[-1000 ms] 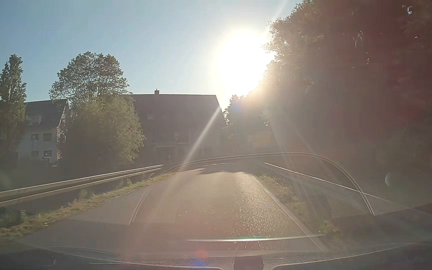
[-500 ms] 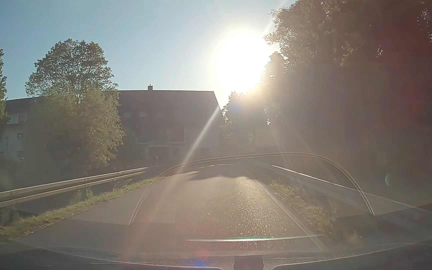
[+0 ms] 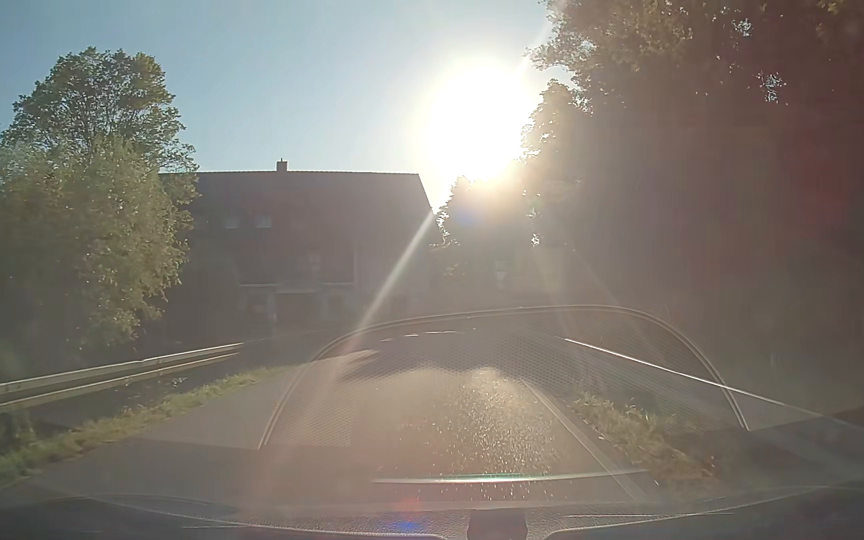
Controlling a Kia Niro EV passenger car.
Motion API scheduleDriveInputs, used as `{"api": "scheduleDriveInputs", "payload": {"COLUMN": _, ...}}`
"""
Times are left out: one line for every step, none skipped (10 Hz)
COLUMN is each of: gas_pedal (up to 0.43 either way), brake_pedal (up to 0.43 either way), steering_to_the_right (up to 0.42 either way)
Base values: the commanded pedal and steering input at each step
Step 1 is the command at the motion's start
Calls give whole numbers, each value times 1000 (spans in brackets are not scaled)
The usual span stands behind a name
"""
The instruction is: Follow the waypoints while adhering to traffic rules and regulations
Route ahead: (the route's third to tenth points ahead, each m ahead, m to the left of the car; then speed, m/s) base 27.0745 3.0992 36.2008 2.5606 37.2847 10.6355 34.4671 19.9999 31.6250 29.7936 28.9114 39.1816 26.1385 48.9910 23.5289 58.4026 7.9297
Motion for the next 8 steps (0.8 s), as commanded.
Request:
{"api": "scheduleDriveInputs", "payload": {"gas_pedal": 0, "brake_pedal": 110, "steering_to_the_right": 15}}
{"api": "scheduleDriveInputs", "payload": {"gas_pedal": 0, "brake_pedal": 110, "steering_to_the_right": 14}}
{"api": "scheduleDriveInputs", "payload": {"gas_pedal": 0, "brake_pedal": 110, "steering_to_the_right": 13}}
{"api": "scheduleDriveInputs", "payload": {"gas_pedal": 0, "brake_pedal": 110, "steering_to_the_right": 12}}
{"api": "scheduleDriveInputs", "payload": {"gas_pedal": 0, "brake_pedal": 116, "steering_to_the_right": 12}}
{"api": "scheduleDriveInputs", "payload": {"gas_pedal": 0, "brake_pedal": 116, "steering_to_the_right": 10}}
{"api": "scheduleDriveInputs", "payload": {"gas_pedal": 0, "brake_pedal": 122, "steering_to_the_right": 8}}
{"api": "scheduleDriveInputs", "payload": {"gas_pedal": 0, "brake_pedal": 128, "steering_to_the_right": 4}}
